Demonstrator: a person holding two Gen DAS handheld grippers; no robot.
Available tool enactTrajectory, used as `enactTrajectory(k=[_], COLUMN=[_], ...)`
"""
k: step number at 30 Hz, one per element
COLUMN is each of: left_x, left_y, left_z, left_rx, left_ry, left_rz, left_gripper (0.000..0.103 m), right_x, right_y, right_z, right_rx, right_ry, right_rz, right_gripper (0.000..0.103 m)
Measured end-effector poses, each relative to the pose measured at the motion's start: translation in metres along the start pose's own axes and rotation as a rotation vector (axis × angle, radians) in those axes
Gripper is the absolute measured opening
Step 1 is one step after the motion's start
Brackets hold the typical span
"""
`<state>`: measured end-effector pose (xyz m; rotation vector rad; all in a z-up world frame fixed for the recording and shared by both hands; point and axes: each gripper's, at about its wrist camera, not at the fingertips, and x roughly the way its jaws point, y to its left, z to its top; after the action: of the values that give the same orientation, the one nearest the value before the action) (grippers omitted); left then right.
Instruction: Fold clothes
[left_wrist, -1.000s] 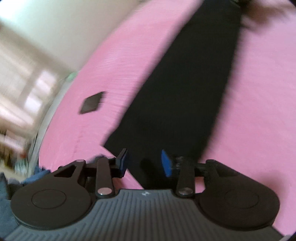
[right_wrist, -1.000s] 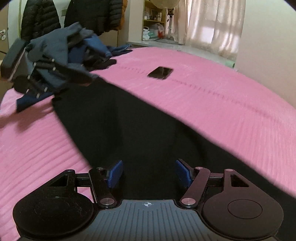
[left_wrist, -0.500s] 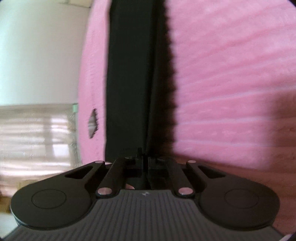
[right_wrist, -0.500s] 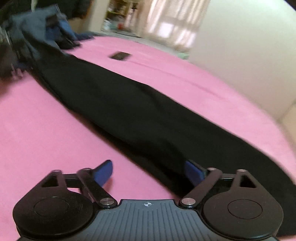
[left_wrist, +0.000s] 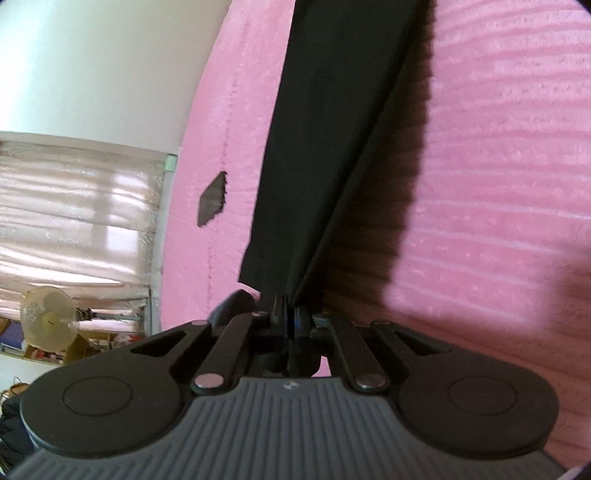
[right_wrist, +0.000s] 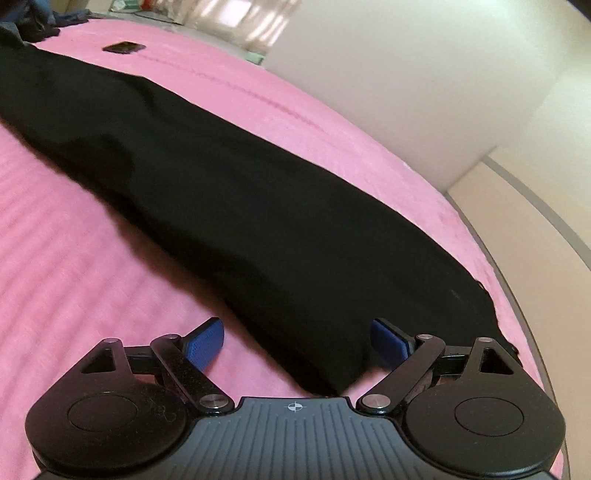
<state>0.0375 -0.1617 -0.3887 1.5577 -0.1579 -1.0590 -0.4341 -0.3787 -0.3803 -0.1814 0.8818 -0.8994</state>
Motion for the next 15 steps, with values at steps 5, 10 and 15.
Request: enactTrajectory(k=[5, 10, 15], left_x=[0.001, 0.01, 0.0], left_y=[0.004, 0.001, -0.005], left_z=[0.002, 0.003, 0.002], left_rx=[-0.018, -0.03, -0.031], left_ry=[0.017, 0.031, 0.015], left_rz=[0.0, 0.003, 0.046], left_gripper=[0.002, 0.003, 0.002], right_x=[-0.006, -0.04, -0.068], right_y=[-0.028, 0.023, 0.099], right_z=[-0.003, 0.034, 0.085], right_rx=[0.103, 0.032, -0.096], right_ry=[0.049, -0.075, -0.227], right_rz=[-0.029, 0.186, 0.446], right_gripper=[0.089, 0.089, 0.089])
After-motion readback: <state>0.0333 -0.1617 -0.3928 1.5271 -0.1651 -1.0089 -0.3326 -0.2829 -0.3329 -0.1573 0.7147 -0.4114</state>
